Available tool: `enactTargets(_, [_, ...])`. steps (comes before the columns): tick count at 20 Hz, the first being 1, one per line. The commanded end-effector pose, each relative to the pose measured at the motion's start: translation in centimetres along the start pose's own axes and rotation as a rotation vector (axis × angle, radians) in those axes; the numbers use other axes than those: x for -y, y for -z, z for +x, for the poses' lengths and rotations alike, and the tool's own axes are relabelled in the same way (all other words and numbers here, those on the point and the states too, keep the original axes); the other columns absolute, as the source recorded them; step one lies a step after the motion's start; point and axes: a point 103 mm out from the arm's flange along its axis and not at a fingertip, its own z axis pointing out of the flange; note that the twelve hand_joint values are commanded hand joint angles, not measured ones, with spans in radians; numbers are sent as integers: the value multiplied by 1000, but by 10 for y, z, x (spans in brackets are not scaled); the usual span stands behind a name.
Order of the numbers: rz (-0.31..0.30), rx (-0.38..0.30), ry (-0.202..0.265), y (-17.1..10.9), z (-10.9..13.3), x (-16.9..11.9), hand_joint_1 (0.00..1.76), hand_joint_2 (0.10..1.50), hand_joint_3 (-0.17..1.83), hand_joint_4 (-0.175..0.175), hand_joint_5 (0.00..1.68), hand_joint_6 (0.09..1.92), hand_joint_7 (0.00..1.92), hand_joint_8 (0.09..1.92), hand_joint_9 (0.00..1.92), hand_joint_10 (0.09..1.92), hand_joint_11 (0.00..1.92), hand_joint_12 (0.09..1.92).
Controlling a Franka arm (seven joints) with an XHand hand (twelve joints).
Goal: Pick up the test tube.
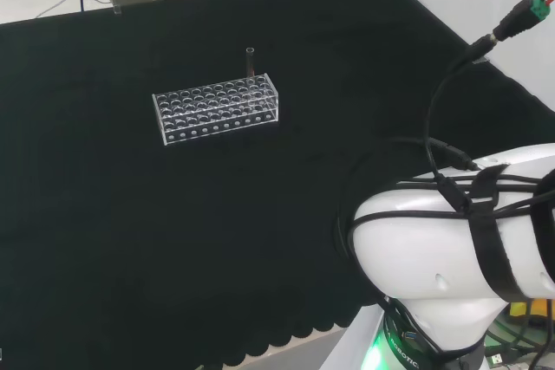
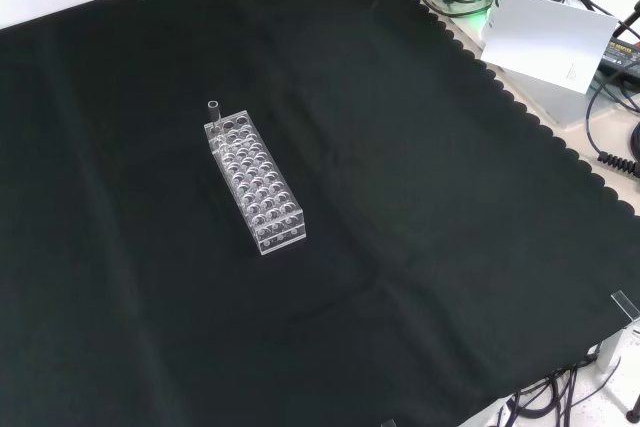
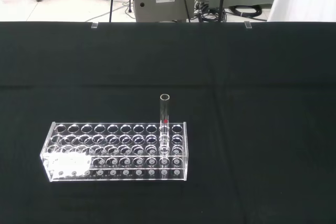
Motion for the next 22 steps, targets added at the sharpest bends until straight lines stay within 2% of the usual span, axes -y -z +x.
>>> enactTargets(1, [-6, 10, 0, 0, 0, 0, 532, 864, 249, -55, 192, 87, 2, 721, 370, 87, 0, 1582])
enactTargets(6, [-4, 8, 7, -1, -1, 0, 523, 877, 241, -59, 194, 87, 0, 766, 375, 87, 0, 1605])
enactTargets(9, [6, -7, 31, -5, -1, -10, 526, 878, 238, -59, 194, 87, 0, 769, 376, 87, 0, 1606])
enactTargets(10, [3, -9, 39, -6, 0, -16, 534, 883, 222, -59, 199, 87, 2, 780, 345, 145, 3, 1611])
enactTargets(12, [7, -5, 51, -9, 1, -28, 569, 882, 192, -62, 216, 87, 20, 816, 211, 554, 25, 1611])
enactTargets(14, [11, -3, 64, -12, 3, -41, 599, 875, 182, -65, 236, 87, 53, 837, 127, 835, 57, 1618])
enactTargets(17, [29, -4, 81, -17, 4, -59, 632, 866, 179, -69, 263, 87, 103, 858, 130, 955, 99, 1619])
enactTargets(22, [77, -6, 102, -27, 6, -91, 646, 865, 185, -74, 304, 87, 161, 871, 166, 976, 135, 1605])
